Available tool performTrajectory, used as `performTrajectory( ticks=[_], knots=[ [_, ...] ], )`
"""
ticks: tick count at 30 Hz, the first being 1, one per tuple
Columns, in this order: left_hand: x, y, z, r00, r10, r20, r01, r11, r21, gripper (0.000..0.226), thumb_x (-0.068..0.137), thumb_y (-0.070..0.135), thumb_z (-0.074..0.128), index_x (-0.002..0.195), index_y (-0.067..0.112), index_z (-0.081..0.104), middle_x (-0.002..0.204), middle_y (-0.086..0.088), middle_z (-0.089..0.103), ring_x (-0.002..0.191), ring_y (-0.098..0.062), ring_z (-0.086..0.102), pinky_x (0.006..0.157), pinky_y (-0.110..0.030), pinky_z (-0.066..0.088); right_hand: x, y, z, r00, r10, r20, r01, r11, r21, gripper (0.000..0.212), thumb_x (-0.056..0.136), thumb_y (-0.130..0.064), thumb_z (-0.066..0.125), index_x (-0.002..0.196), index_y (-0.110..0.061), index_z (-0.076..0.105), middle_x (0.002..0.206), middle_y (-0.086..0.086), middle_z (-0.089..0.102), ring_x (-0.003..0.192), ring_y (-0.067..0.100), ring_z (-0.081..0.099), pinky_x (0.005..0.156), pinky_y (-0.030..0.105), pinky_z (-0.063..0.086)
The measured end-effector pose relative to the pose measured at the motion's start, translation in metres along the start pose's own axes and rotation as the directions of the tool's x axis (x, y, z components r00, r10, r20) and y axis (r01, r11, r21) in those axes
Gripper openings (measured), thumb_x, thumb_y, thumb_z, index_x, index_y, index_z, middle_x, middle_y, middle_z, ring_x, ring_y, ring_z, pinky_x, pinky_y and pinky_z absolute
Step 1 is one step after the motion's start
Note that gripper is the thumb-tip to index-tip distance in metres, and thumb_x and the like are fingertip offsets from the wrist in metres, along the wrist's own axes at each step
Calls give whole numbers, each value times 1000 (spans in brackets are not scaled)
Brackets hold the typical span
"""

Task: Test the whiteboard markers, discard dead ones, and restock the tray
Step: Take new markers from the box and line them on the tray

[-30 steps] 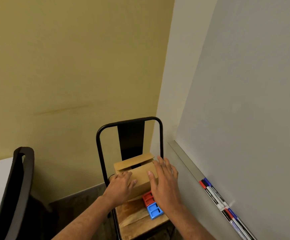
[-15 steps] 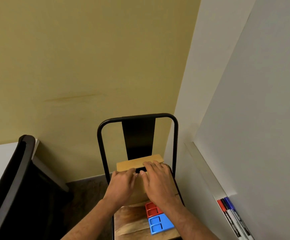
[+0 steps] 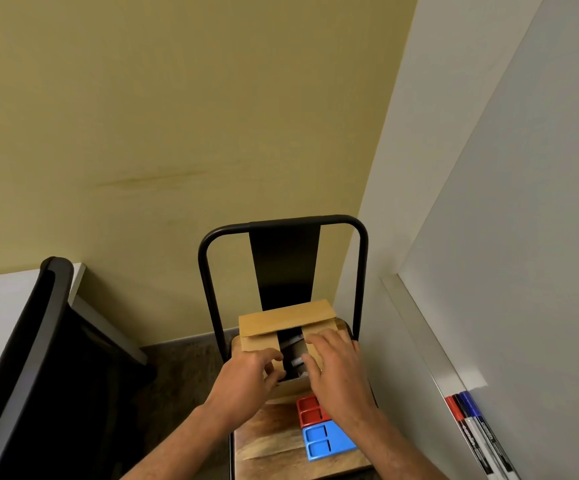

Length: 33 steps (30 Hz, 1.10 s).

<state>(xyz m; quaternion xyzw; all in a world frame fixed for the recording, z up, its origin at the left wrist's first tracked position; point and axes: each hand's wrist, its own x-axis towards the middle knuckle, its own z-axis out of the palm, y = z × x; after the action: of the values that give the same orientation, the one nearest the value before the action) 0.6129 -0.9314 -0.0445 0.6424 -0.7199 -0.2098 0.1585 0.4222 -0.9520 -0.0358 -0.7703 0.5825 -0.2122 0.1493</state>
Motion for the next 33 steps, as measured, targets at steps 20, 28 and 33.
performTrajectory(
  ticks=[20, 28, 33],
  knots=[
    [17, -13, 23, 993, 53, -103, -37, 988, 152, 66, 105, 32, 48, 162, 22, 15, 169, 2, 1, 156, -14, -6, 128, -43, 12, 27, 13, 49, 993, -16, 116, 37, 983, -181, 64, 99, -49, 47, 154, -26, 26, 167, 5, 6, 154, 28, 3, 121, 50, 14],
    [44, -13, 22, 991, -23, -135, 45, 985, 165, 64, 105, 37, 47, 160, 19, 19, 169, -5, -4, 155, -20, -13, 122, -39, -4, 68, 17, 52, 991, -3, 137, 38, 966, -256, 68, 99, -51, 46, 155, -21, 24, 167, 10, 0, 153, 33, 2, 120, 55, 22],
    [48, -5, 38, 991, -93, -94, 107, 983, 152, 62, 107, 40, 38, 161, 20, 14, 170, -7, -9, 154, -22, -18, 123, -40, -10, 72, 18, 64, 987, 19, 158, 28, 958, -286, 75, 94, -49, 57, 155, -20, 24, 166, 13, 1, 153, 35, 2, 120, 55, 14]
  ],
)
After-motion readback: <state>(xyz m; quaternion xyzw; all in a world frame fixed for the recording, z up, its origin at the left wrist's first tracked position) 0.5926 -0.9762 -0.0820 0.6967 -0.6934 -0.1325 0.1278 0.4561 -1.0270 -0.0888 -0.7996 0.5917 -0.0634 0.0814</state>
